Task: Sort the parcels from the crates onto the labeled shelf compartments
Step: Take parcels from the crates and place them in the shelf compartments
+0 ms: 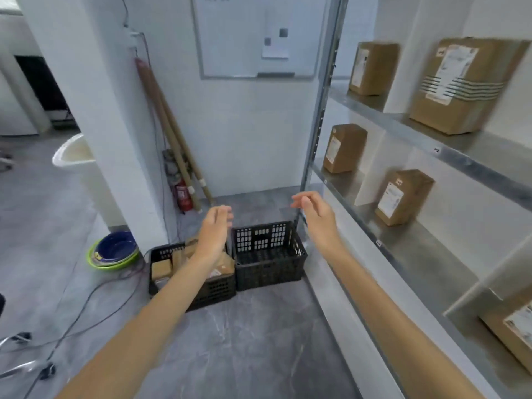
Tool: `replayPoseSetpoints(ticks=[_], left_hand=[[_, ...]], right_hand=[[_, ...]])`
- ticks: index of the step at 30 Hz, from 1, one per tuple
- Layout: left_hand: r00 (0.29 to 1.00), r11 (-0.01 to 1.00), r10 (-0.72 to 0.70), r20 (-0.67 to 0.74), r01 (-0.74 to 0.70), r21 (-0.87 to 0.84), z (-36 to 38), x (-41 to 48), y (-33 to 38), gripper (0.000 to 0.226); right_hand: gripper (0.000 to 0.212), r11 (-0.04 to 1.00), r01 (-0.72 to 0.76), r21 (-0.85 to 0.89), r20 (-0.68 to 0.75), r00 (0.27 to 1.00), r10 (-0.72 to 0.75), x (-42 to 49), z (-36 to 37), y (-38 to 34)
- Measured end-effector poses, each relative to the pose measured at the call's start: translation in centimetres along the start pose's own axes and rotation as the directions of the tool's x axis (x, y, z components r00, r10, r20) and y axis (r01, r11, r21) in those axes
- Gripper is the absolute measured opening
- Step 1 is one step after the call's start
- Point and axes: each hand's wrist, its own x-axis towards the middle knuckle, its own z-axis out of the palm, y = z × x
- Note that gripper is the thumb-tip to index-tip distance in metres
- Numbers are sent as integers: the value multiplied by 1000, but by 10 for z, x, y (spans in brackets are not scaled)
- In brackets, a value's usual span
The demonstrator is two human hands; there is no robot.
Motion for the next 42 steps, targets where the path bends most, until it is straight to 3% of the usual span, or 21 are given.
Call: replayPoseSetpoints(ticks=[6,14,20,31,42], left_hand=[[976,998,-68,-205,63,-31,-85,17,-25,30],[946,985,-168,-278,152,-78,-111,75,-65,23],[931,975,-221,-290,215,-52,-106,137,-82,21],[905,949,-303,-299,315,-10,-86,242,-128,21],[885,894,-410,-220,438,94,-124,380,-161,19]], right_hand=[[24,999,-26,31,176,984,20,17,67,2],[24,996,-86,-10,315,945,84,81,125,50],[23,990,-129,-52,364,921,139,143,160,88],[24,954,-195,-228,509,811,288,218,224,150],[23,844,-375,-383,461,715,526,282,326,220]])
